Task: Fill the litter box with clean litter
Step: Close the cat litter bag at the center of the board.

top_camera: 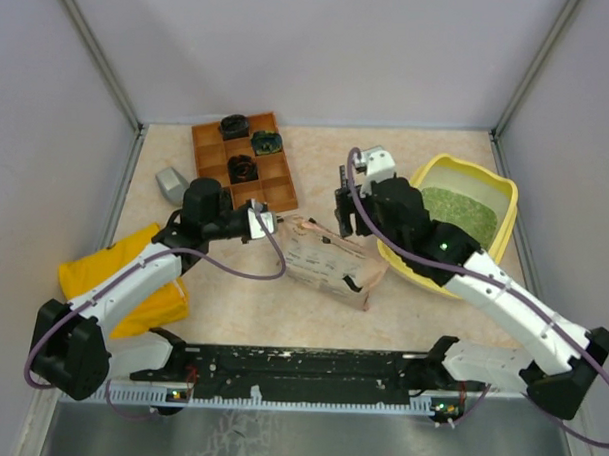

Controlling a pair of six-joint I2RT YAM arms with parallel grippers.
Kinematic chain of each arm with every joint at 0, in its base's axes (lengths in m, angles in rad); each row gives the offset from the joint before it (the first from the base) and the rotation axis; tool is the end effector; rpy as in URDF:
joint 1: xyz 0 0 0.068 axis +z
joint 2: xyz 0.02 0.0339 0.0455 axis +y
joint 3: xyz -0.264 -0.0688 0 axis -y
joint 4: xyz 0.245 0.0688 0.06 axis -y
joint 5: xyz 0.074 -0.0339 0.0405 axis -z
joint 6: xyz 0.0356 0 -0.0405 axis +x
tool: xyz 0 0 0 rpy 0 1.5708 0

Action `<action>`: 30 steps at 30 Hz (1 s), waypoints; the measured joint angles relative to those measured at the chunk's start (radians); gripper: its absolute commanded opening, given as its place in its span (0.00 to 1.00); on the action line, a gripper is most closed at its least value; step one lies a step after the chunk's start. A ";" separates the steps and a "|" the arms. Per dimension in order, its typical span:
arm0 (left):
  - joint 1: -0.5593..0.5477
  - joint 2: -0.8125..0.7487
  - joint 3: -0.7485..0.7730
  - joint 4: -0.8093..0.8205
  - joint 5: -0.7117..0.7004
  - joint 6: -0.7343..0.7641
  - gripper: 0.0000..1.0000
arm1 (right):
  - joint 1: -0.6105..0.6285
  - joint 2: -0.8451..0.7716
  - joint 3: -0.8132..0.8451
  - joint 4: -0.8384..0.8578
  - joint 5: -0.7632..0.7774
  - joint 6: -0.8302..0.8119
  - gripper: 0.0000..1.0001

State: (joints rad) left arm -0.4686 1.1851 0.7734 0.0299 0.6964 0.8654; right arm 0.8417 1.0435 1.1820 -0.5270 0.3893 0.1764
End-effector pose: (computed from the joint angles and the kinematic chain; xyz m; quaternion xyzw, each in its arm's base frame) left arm 0.2245 -0.1393 0.2773 0.6319 0.4936 -0.1733 0.5719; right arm 0.1570 0.1554 0.3944 -0.1641 0.8052 0.1262 0.5557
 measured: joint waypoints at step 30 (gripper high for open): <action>-0.001 0.000 -0.002 0.007 -0.061 -0.085 0.47 | -0.022 0.003 -0.301 -0.005 -0.386 0.047 0.02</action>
State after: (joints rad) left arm -0.4694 1.1851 0.7719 0.0372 0.6350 0.7807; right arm 0.8196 1.0462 0.8814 -0.5323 0.0029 0.2234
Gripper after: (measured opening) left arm 0.304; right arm 0.075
